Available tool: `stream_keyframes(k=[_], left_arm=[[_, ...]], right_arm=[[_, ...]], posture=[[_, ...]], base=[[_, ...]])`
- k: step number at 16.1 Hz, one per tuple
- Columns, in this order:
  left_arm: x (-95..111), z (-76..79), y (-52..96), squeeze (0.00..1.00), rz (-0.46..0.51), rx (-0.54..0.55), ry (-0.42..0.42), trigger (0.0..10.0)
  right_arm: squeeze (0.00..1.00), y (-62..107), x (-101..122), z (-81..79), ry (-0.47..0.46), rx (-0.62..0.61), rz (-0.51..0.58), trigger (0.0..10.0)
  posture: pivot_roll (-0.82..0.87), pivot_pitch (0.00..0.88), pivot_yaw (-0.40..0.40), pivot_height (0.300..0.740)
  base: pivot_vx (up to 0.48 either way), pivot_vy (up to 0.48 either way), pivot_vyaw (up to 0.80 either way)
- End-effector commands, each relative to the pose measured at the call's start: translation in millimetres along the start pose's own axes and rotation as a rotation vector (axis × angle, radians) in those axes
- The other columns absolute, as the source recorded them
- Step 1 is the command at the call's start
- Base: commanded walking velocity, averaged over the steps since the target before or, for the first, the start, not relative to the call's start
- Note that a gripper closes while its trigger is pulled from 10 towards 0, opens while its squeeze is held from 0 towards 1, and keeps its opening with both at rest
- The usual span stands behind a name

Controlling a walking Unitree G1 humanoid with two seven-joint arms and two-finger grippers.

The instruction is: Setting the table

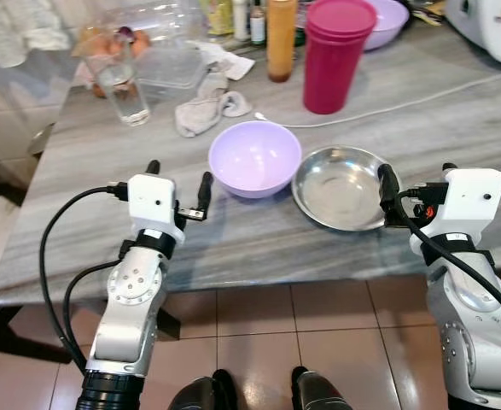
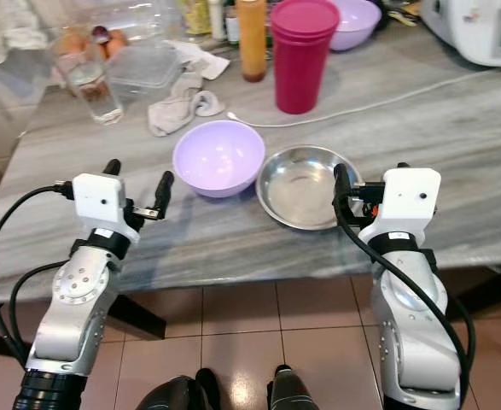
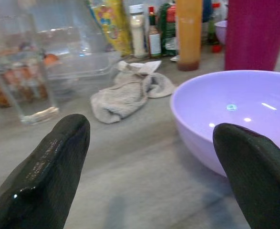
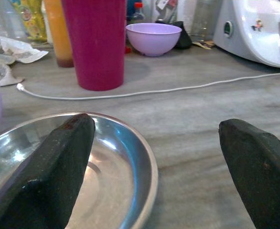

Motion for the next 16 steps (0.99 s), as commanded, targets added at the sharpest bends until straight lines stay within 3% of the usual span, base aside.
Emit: stream_keyframes(k=[1, 8, 12, 16], left_arm=[[-7, -3.2, 0.9, 0.00, -0.023, 0.016, -0.016, 10.0], [-7, 1.3, -9.8, 0.00, -0.024, 0.005, -0.061, 10.0], [-7, 4.0, -11.4, 0.00, -0.026, -0.003, -0.056, 10.0], [-8, 5.6, -11.8, 0.00, -0.029, -0.013, -0.060, 10.0]], right_arm=[[0.00, 2.6, 5, -4.2, -0.005, 0.011, 0.024, 10.0], [0.00, -2.0, -7, -6.5, -0.107, -0.021, -0.020, 10.0], [0.00, -1.7, -9, -15.1, -0.141, 0.022, -0.030, 10.0], [0.00, -3.9, -10, -9.9, -0.150, 0.014, -0.034, 10.0]], posture=[[-0.31, 0.180, 0.086, 0.740], [-0.31, 0.174, 0.105, 0.740], [-0.31, 0.175, 0.102, 0.740], [-0.31, 0.175, 0.102, 0.740]], base=[[0.000, 0.000, 0.00], [0.000, 0.000, 0.00], [-0.256, 0.000, 0.00], [-0.277, 0.000, 0.00]])
Point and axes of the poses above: a point about 5 cm out from each wrist's last joint towards the gripper, its own y axis pointing back from the gripper into the wrist, its own x axis along the axis of the wrist's last joint, z = x × y, the point moved 6 cm from there along -y, pointing out of the wrist towards the gripper, and after that the axes turned 2 degrees about y, right-handed, at the moved point
